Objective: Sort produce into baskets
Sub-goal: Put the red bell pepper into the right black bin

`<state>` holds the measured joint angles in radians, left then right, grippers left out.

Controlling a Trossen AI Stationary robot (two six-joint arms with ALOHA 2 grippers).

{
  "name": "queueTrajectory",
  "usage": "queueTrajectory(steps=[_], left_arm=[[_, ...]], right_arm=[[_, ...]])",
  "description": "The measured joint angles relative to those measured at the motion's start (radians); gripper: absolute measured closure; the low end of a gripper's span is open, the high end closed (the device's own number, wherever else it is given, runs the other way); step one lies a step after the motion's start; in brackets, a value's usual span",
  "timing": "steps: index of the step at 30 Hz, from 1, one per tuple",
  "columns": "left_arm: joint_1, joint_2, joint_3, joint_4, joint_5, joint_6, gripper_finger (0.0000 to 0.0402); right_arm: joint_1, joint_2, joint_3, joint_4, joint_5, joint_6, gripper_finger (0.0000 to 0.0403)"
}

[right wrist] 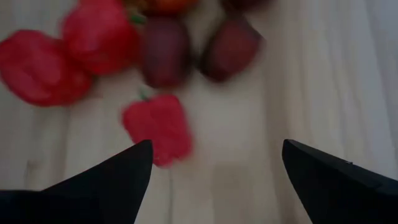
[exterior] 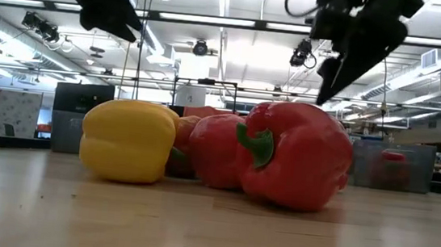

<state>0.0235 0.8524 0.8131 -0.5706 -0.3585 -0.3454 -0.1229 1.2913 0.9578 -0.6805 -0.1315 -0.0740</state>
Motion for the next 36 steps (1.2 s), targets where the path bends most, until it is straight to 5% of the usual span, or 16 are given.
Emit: queueTrajectory(steps=[11, 24, 28, 32, 36], left_arm=[[-0.004, 0.165, 0.0, 0.056, 0.171, -0.038, 0.0144], [-0.074, 0.265, 0.0, 0.116, 0.173, -0.113, 0.0144], [-0.078, 0.265, 0.0, 0.108, 0.173, -0.143, 0.0144], [-0.078, 0.265, 0.0, 0.108, 0.172, -0.188, 0.0144], [-0.078, 0.265, 0.0, 0.107, 0.172, -0.187, 0.0144]], right_arm=[[0.173, 0.145, -0.057, 0.139, 0.043, 0.019, 0.0036], [0.178, 0.359, -0.057, 0.23, 0.077, 0.03, 0.0039], [0.179, 0.351, -0.057, 0.233, 0.094, 0.099, 0.0076], [0.169, 0.286, -0.057, 0.24, 0.096, 0.144, 0.0154], [0.134, 0.185, -0.057, 0.236, 0.161, 0.197, 0.0161]])
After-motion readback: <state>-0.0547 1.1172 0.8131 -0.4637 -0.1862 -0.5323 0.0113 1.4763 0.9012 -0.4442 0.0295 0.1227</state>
